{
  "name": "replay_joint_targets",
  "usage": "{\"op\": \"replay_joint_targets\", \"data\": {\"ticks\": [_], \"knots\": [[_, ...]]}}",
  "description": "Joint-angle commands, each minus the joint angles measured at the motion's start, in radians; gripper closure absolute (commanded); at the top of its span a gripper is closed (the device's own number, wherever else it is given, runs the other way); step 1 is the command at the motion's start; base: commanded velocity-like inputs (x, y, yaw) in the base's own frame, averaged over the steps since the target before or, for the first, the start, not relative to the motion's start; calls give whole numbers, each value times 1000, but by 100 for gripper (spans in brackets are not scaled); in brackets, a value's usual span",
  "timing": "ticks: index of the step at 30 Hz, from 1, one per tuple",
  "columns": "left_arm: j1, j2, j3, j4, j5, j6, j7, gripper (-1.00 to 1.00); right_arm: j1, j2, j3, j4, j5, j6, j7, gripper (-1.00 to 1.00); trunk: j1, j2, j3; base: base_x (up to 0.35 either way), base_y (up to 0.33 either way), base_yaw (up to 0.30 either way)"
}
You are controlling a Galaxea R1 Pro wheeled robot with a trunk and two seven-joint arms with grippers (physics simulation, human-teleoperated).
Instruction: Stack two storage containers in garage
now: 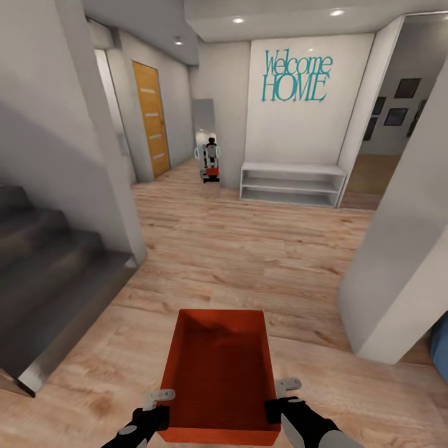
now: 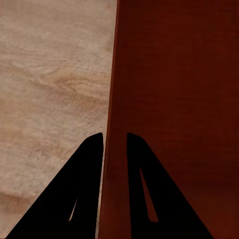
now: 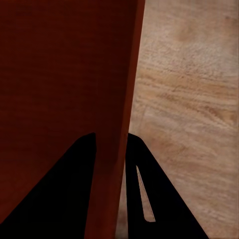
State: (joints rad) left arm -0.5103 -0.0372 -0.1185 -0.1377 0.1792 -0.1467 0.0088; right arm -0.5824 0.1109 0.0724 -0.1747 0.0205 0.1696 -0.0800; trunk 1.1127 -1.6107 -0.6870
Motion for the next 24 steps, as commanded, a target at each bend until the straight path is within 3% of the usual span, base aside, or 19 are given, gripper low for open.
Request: {"op": "replay_joint_targets", "data": {"ticks": [1, 24], "knots": [[-1, 1, -1, 1, 8, -4, 8, 100, -1, -10, 0, -3, 21, 8, -9, 100, 1, 0, -1, 343, 0, 0], [-1, 1, -1, 1, 8, -4, 8, 100, -1, -10, 0, -3, 21, 8, -9, 100, 1, 0, -1, 343, 0, 0]]}}
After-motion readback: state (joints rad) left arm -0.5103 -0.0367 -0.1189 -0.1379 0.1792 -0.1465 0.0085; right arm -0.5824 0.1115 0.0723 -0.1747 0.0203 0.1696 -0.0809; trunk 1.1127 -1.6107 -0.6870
